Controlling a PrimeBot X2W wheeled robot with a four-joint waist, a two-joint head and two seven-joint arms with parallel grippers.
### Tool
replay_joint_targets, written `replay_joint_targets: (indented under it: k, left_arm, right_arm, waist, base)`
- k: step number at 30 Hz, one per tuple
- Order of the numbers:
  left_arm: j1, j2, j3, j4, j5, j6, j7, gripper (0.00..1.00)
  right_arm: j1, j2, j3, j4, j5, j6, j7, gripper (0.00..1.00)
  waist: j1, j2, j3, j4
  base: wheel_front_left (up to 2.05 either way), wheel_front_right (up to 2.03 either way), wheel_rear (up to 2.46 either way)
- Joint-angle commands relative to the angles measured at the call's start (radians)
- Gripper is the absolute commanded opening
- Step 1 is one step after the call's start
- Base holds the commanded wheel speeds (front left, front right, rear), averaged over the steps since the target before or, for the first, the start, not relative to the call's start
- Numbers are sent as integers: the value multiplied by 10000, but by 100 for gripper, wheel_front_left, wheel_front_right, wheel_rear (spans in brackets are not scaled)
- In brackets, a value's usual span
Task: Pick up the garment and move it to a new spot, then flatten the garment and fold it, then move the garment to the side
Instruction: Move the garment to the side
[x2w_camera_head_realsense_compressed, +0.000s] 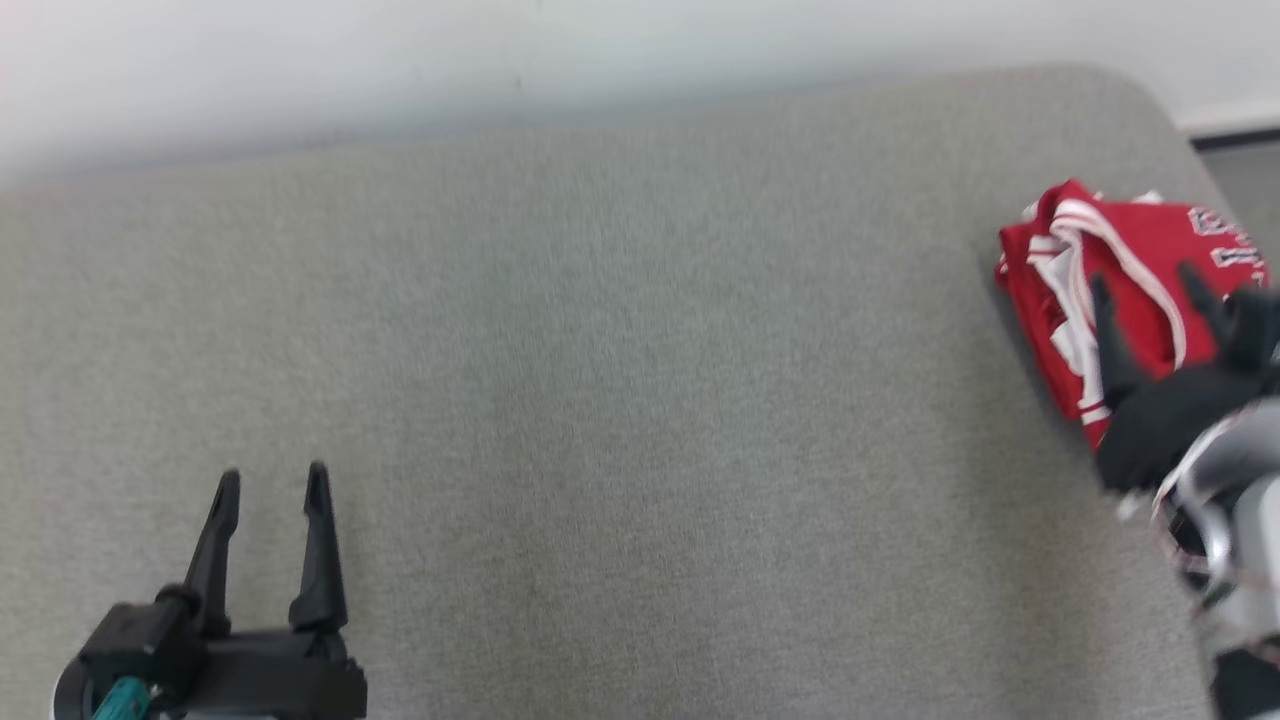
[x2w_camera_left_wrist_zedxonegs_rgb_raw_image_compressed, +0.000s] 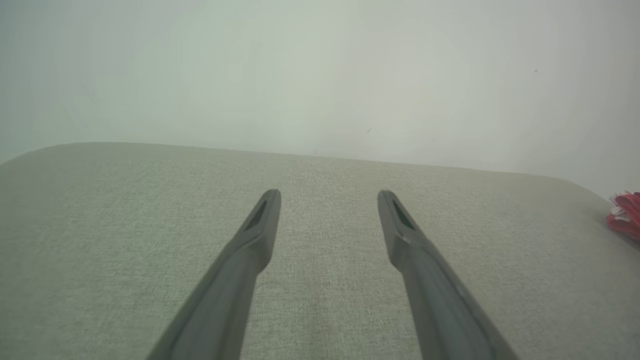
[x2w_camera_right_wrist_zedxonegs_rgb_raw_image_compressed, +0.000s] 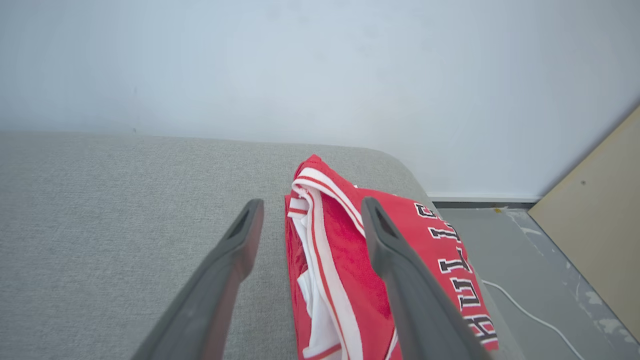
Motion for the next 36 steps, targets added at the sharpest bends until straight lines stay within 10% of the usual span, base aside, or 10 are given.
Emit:
replay_joint_targets:
  k: [1,12,36]
  left_arm:
    - [320,3,104,131,-93,64,5,100]
    - [1267,4,347,570,-155,234,3,100]
    - [1894,4,298,960,-208,328,5,100]
  right_arm:
    - [613,71,308,-204,442,-32,-646,100]
    - [3054,707,1477,-286,1745,-32,-3618,100]
    - [3683,1913,1696,1070,1109,-32,-4771,100]
  waist:
    - [2,1,-1250,58]
    - [2,1,-2194,393]
    - [2,1,-2744,795]
  base:
    - [0,0,0]
    - [0,0,0]
    - [0,0,0]
